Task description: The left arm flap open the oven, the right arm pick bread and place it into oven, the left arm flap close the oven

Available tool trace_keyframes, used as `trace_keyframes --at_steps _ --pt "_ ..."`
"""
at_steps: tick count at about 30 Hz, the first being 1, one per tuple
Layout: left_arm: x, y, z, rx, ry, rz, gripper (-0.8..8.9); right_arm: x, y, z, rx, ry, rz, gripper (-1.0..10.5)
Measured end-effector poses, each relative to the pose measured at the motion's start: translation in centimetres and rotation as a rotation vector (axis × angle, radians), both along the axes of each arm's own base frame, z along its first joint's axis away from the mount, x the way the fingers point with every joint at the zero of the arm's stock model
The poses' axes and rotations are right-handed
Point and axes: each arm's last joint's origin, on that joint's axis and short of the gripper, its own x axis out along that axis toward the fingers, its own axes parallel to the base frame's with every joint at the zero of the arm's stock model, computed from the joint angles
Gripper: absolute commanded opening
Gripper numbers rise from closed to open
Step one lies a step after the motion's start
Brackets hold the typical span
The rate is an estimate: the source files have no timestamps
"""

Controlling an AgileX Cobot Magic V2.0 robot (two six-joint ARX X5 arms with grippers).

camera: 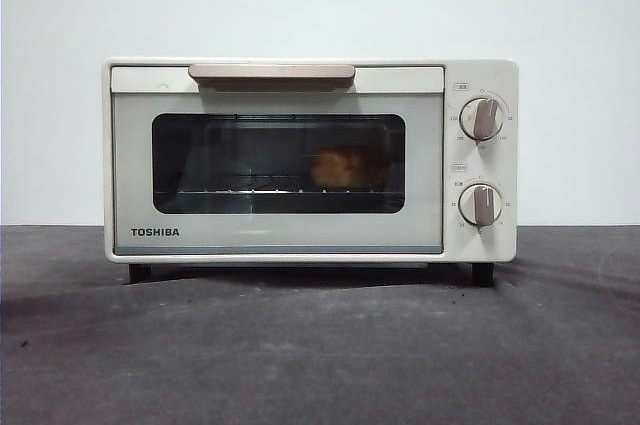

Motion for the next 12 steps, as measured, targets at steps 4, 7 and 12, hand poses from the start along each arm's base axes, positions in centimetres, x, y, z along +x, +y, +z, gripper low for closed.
trace_keyframes --at_steps 4,7,12 --pt "-0.3 0.0 -0.6 0.005 -0.086 -0.002 0.17 0.0 0.0 0.0 0.000 0.000 0.000 0.2" --pt "-0.4 0.1 -2.8 0.061 -0.176 -0.001 0.20 0.0 0.0 0.0 0.000 -0.001 0.000 0.2" --pt "-0.2 0.6 -8.2 0.181 -0.275 0.160 0.20 0.0 0.0 0.0 0.000 -0.001 0.000 0.2"
